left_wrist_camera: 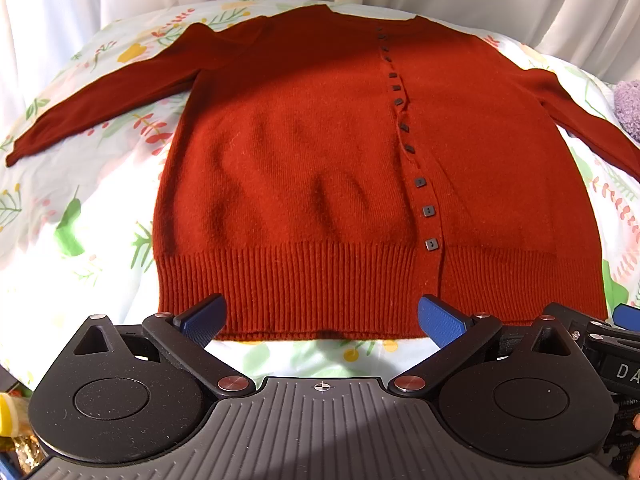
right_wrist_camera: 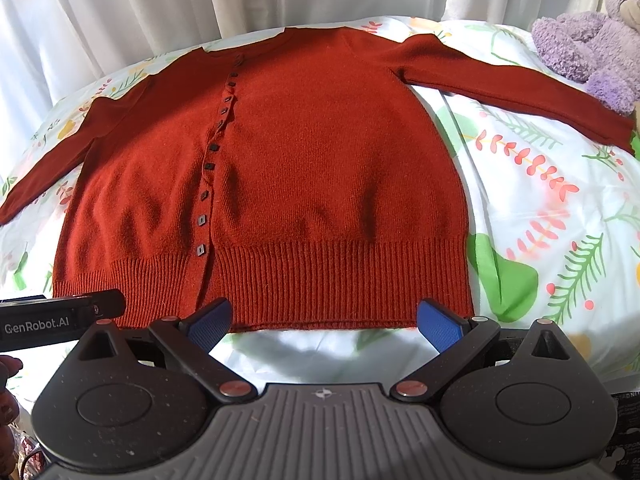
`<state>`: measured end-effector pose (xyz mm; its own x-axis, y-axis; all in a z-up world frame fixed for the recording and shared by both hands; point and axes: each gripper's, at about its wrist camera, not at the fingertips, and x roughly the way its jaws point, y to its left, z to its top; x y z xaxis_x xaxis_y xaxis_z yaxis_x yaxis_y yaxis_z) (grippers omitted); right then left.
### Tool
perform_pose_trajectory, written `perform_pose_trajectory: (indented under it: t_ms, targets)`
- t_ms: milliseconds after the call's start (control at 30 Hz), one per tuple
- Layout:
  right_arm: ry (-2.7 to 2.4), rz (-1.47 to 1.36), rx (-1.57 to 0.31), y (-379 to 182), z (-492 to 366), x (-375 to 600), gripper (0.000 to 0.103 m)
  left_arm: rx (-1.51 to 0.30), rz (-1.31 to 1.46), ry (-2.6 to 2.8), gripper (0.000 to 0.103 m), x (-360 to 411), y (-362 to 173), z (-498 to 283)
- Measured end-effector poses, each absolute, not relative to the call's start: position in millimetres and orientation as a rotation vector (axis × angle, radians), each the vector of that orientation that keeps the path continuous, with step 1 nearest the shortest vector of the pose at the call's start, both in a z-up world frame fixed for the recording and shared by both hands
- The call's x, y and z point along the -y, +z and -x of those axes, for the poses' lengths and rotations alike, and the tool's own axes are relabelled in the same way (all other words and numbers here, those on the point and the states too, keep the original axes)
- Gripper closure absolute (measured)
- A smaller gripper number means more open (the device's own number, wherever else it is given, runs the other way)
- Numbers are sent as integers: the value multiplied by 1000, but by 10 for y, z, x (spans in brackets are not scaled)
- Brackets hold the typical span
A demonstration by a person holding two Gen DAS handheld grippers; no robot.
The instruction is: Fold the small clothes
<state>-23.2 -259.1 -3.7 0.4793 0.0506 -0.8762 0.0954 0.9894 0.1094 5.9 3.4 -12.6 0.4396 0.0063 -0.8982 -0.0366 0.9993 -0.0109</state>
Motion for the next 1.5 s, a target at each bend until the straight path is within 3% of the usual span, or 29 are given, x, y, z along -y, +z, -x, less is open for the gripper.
perform_pose_trajectory:
  t_ms: [1167, 1300, 1433, 1500]
  targets:
    - [42, -230, -1091, -101, 178, 2647, 4, -1166, 41, 19, 0, -48, -202, -214]
    - [104, -340, -994, -57, 154, 2793, 4, -1144, 111, -15, 0, -94, -190, -324]
    - [85, -478, -708, 30, 125, 3211, 4, -1118, 226, -31, 0, -186, -209, -516]
    - [70, -536, -653, 38, 14, 3507, 4, -1103, 298, -47, 0, -240, -225, -619]
